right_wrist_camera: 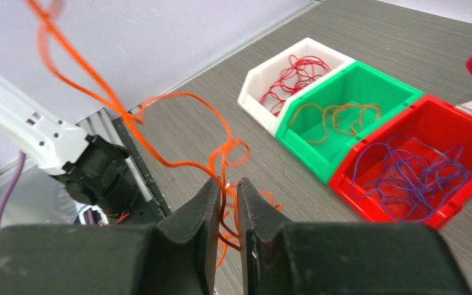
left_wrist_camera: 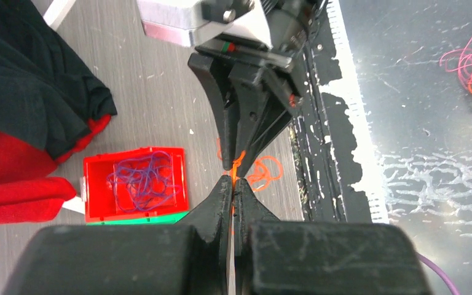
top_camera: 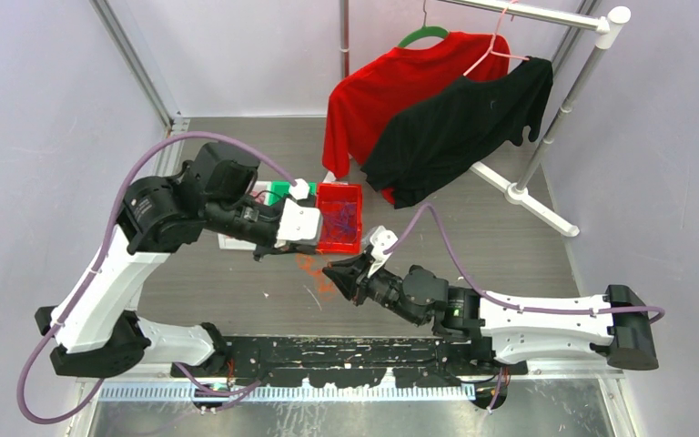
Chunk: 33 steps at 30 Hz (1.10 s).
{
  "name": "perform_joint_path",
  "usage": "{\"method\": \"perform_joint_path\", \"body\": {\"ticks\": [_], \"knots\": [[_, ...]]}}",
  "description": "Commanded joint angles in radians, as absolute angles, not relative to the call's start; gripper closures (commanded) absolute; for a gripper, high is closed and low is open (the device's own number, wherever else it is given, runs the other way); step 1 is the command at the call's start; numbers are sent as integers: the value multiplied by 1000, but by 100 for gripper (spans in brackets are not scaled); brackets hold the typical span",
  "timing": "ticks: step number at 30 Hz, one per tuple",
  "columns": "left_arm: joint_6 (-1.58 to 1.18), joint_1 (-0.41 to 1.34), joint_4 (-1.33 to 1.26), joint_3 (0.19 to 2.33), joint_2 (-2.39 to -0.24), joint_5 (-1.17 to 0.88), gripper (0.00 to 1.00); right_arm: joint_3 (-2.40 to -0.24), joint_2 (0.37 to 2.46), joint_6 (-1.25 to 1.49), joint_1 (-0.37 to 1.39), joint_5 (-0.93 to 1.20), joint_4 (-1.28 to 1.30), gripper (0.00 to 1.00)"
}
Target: Untangle the cables
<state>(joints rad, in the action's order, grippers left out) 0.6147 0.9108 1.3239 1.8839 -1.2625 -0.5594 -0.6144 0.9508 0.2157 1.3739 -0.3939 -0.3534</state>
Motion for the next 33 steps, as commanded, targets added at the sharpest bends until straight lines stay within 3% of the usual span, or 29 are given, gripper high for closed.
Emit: {"method": "perform_joint_path", "body": {"ticks": [1,5,11,18,28,33], "knots": [[608,916,1372,1980,-1262,-649,100,-603,952,221,1363,-526,-433,77],[578,916,1403,2026,-1298,-700,100,-603,995,219,1351,-600,-480,66],[539,916,1405,2047,-1313,-745,100,-659,1092,175,1347,-597,-544,38],[523,916,1406,2060,-1320,-760,100,-659,1113,174,1347,-641,-600,40],[562,915,1382,2017,-1308,-720,100,-540,901,245,1346,-600,-599,38],[526,915,1382,2065,-1337,-756,100,-553,943,224,1347,-621,-607,38]]}}
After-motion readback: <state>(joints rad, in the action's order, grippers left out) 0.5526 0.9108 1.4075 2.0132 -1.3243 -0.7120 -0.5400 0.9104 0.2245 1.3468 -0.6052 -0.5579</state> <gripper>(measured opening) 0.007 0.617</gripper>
